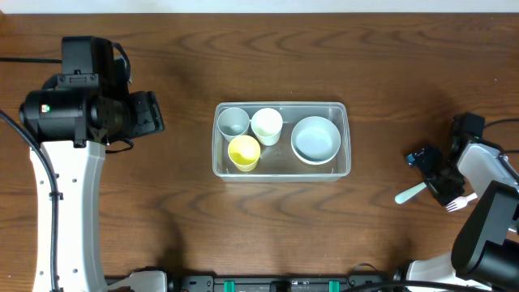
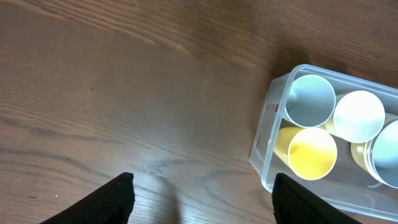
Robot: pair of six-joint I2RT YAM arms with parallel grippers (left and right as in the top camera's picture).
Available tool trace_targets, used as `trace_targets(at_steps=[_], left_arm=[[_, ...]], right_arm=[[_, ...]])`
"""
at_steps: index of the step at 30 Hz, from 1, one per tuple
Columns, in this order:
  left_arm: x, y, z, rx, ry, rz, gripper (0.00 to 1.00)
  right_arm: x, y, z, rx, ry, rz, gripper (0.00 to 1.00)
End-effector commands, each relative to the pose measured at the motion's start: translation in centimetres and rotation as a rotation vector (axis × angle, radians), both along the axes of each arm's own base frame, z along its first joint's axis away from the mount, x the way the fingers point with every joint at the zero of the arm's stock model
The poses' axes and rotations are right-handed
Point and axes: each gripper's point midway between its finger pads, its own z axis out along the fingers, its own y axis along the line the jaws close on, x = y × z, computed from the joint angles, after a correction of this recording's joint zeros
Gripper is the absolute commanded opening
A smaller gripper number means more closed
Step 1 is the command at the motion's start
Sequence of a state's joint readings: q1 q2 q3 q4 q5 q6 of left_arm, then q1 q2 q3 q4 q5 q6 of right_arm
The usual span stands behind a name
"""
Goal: Pack container
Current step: 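Lower the right gripper to the mint-green spoon and grasp it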
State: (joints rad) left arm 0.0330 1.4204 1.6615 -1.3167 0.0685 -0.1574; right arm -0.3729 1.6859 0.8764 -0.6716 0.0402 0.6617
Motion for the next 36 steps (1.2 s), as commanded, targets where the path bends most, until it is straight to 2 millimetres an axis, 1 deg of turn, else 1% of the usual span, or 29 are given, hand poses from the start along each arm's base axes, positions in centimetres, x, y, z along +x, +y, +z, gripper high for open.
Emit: trace_targets(at_steps=[1, 8, 13, 15, 16, 17, 21, 22, 26, 31, 34, 36], left_arm=[[-0.2, 0.2, -0.5, -0.001, 0.023, 0.007, 0.71], [-0.2, 0.2, -0.5, -0.001, 0.022, 0.007, 0.71], [-0.2, 0.2, -0.5, -0.001, 0.022, 0.007, 0.71], [-0.2, 0.2, -0.5, -0.001, 0.023, 0.007, 0.71], [-0.2, 0.2, -0.5, -0.001, 0.022, 0.007, 0.72], [-0.2, 0.2, -0.5, -0.001, 0.022, 0.007, 0.71], [-0.2, 0.2, -0.5, -0.001, 0.022, 0.007, 0.71], [-0.2, 0.2, -0.5, -0.001, 0.022, 0.007, 0.71], [-0.2, 0.2, -0.5, -0.001, 0.022, 0.007, 0.71], [-0.1, 0.2, -0.5, -0.001, 0.022, 0.007, 0.71], [-0.1, 0.2, -0.5, -0.001, 0.022, 0.007, 0.71], [-0.2, 0.2, -0.5, -0.001, 0.022, 0.007, 0.72]], right_arm=[[-0.5, 0.0, -0.4, 0.003, 0.01, -0.001, 0.95], [-1.3, 0.3, -1.3, 0.007, 0.019, -0.001, 0.94], [-1.4, 0.4, -1.4, 0.008, 0.022, -0.001, 0.91], [-1.4, 0.4, -1.4, 0.009, 0.023, -0.001, 0.84], [-1.4, 0.4, -1.4, 0.009, 0.023, -0.001, 0.8], [-1.5, 0.4, -1.5, 0.009, 0.024, -0.001, 0.73], [-1.5, 0.4, -1.5, 0.01, 0.026, 0.0, 0.67], [-1.5, 0.4, -1.5, 0.01, 0.027, 0.0, 0.64], [-1.6, 0.5, -1.5, 0.012, 0.031, -0.001, 0.48], [-1.7, 0.5, -1.5, 0.012, 0.033, -0.001, 0.38], [-1.7, 0.5, -1.5, 0.013, 0.033, 0.0, 0.29], [-1.7, 0.5, -1.5, 0.013, 0.032, -0.001, 0.27]])
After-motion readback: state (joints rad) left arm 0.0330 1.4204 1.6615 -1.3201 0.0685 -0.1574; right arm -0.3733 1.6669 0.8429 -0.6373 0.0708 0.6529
